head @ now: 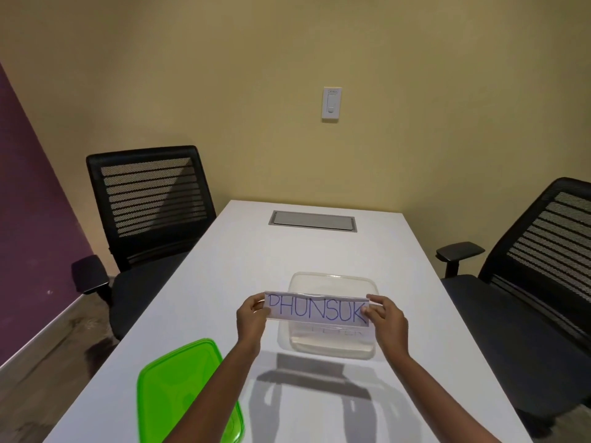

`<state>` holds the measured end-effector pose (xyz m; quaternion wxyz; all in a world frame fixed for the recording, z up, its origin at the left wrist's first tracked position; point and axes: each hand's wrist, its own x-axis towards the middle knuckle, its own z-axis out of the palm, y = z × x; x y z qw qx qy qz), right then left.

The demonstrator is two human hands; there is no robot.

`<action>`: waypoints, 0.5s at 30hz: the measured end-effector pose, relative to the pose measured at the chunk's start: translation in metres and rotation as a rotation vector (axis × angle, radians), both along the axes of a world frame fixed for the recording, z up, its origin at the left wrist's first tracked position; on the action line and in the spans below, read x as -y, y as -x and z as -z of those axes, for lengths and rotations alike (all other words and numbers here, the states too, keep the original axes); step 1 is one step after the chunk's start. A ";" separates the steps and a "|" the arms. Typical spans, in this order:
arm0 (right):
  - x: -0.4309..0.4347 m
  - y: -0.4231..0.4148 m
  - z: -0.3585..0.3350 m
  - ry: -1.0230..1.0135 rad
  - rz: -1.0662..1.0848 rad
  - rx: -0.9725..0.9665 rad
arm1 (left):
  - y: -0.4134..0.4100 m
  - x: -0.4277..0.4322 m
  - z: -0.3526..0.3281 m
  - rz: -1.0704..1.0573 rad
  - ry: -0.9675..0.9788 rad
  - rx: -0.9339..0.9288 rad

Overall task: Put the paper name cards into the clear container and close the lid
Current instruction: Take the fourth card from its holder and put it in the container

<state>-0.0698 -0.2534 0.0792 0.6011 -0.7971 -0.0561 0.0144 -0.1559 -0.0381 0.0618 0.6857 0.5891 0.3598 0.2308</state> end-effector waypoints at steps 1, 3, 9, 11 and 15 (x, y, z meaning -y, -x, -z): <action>0.000 -0.002 0.000 0.001 0.032 -0.001 | -0.003 0.003 -0.001 0.017 -0.041 -0.027; 0.001 -0.009 0.002 0.005 0.085 -0.017 | -0.010 0.006 -0.002 0.056 -0.105 -0.082; 0.001 -0.039 0.003 0.016 0.187 -0.105 | -0.039 0.007 -0.010 0.194 -0.170 -0.151; 0.000 -0.050 0.003 0.042 0.199 -0.124 | -0.051 0.006 -0.011 0.226 -0.164 -0.164; -0.006 -0.072 0.002 0.128 0.171 -0.141 | -0.076 0.003 -0.008 0.274 -0.125 -0.205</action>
